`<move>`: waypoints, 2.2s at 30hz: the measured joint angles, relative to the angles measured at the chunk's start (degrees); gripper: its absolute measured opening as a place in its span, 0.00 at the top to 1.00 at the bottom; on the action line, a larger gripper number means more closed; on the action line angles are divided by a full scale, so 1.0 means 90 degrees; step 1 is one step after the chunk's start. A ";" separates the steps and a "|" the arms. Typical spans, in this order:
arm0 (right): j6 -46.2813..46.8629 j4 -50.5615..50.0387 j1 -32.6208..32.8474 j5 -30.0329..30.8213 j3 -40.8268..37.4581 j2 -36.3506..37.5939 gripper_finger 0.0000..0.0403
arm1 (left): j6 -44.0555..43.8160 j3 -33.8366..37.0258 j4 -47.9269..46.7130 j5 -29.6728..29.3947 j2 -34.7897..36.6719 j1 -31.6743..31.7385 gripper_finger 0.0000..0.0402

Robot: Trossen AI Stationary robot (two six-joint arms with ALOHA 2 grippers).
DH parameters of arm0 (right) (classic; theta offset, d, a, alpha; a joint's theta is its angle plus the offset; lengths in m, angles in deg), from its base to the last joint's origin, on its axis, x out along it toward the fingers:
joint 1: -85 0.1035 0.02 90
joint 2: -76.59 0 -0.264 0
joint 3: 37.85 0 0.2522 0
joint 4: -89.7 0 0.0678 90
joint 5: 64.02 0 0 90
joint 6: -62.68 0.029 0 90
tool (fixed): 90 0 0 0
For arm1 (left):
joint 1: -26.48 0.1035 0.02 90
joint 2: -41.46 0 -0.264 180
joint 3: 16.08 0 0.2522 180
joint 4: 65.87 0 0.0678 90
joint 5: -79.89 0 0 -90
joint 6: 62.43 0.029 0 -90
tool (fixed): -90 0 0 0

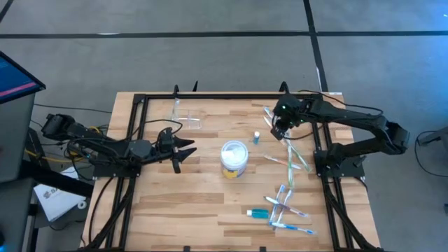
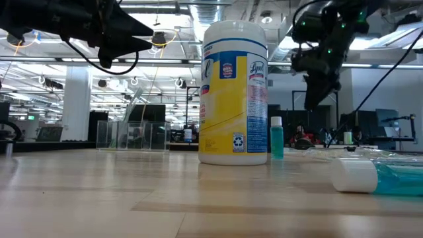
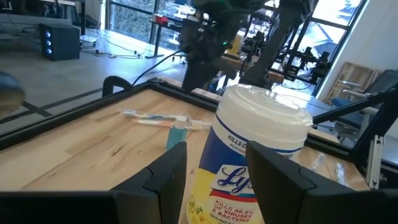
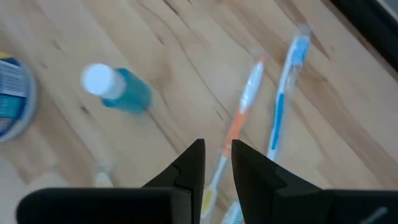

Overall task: Pick & Place toothbrushing station
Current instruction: Put the top blue toothbrush into the transparent organizer

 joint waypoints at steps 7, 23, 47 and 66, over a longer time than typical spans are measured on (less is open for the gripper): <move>-0.0159 0.0242 -0.0495 -0.0190 -0.0354 -0.0002 0.82 | 0.0005 0.0000 0.0034 0.0012 0.0000 -0.0017 0.60; -0.0489 0.0998 -0.1420 -0.0449 -0.1116 -0.0061 0.82 | 0.0000 0.0000 0.0056 0.0032 0.0000 -0.0017 0.60; -0.0830 0.1730 -0.1571 -0.0433 -0.1172 -0.1356 0.73 | 0.0007 0.0000 0.0080 0.0017 0.0000 -0.0017 0.60; -0.0980 0.1997 -0.1683 -0.0261 -0.1164 -0.1723 0.67 | 0.0007 0.0000 0.0085 0.0019 0.0000 -0.0017 0.60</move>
